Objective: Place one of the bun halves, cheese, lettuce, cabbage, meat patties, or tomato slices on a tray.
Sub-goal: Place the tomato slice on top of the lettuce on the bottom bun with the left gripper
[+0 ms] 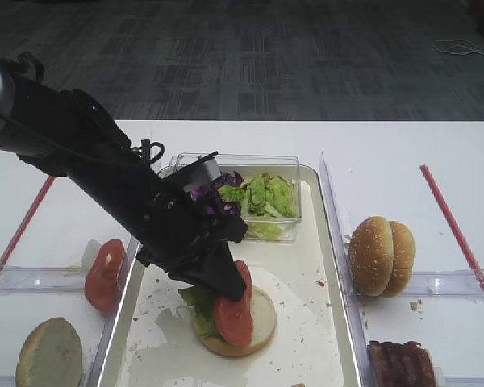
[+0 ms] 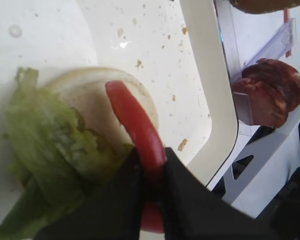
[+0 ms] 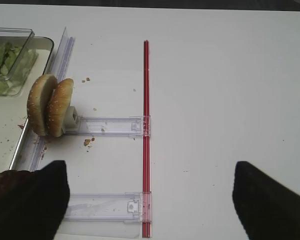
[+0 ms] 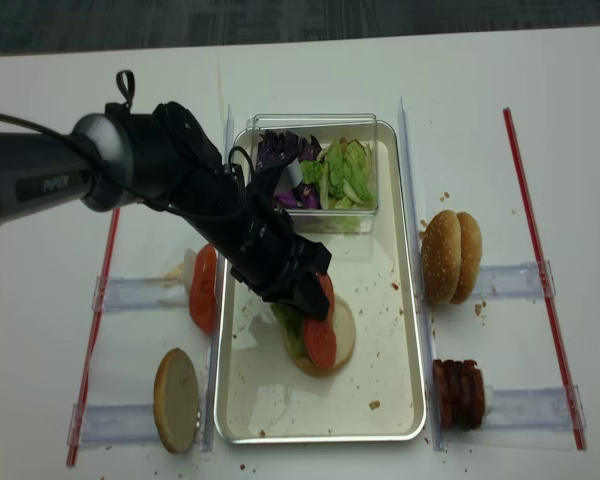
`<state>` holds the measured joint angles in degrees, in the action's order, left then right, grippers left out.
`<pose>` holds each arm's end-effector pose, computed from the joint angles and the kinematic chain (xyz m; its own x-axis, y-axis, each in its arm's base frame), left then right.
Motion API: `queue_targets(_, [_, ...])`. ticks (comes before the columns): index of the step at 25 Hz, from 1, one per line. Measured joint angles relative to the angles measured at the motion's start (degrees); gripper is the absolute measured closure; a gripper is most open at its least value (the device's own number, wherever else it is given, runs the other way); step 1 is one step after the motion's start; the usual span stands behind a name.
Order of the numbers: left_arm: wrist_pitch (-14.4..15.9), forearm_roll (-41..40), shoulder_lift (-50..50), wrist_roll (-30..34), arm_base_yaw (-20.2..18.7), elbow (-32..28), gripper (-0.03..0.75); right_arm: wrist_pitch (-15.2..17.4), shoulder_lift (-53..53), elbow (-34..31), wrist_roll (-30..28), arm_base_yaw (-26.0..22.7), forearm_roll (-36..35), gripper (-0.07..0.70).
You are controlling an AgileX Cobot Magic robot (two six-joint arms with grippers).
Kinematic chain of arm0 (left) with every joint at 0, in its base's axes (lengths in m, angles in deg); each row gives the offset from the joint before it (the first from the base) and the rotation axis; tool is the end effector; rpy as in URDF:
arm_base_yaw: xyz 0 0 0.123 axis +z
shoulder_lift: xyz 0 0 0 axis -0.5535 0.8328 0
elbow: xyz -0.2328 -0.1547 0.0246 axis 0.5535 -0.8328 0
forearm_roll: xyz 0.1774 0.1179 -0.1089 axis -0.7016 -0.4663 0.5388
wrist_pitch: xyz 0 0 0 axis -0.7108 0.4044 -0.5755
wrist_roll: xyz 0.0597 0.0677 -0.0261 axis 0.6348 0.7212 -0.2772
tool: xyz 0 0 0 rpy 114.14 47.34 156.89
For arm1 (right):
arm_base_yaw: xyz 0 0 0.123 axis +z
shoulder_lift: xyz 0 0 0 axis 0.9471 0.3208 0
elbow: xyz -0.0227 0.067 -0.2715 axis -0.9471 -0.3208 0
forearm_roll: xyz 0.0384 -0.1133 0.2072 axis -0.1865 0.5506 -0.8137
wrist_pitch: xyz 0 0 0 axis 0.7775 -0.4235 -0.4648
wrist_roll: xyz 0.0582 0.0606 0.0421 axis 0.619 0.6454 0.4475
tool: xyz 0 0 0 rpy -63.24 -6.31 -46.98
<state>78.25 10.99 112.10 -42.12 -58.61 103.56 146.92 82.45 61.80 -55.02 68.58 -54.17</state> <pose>0.2728 -0.1975 0.1649 -0.9145 0.3937 -0.0934 0.3481 0.6481 -0.6774 -0.0122 0.0022 0.2618 -0.5042 -0.0272 -0.8632 0.0069 0.9993 -0.0356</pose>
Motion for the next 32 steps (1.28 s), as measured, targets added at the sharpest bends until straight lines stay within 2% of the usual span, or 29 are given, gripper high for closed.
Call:
queue_targets(7, [-0.4,0.0,0.0,-0.3,0.0,0.0,0.612,0.0,0.0,0.0,0.0,0.0,0.0,-0.053])
queue_targets(10, [-0.5,0.0,0.0,-0.3,0.0,0.0,0.551,0.0,0.0,0.0,0.0,0.0,0.0,-0.053])
queue_targets(18, [-1.0,0.0,0.0,-1.5,0.0,0.0,0.316,0.0,0.0,0.0,0.0,0.0,0.0,-0.053])
queue_targets(27, [-1.5,0.0,0.0,-1.7,0.0,0.0,0.164,0.0,0.0,0.0,0.0,0.0,0.0,-0.053])
queue_targets(32, [-1.5,0.0,0.0,-1.8,0.0,0.0,0.132,0.0,0.0,0.0,0.0,0.0,0.0,-0.053])
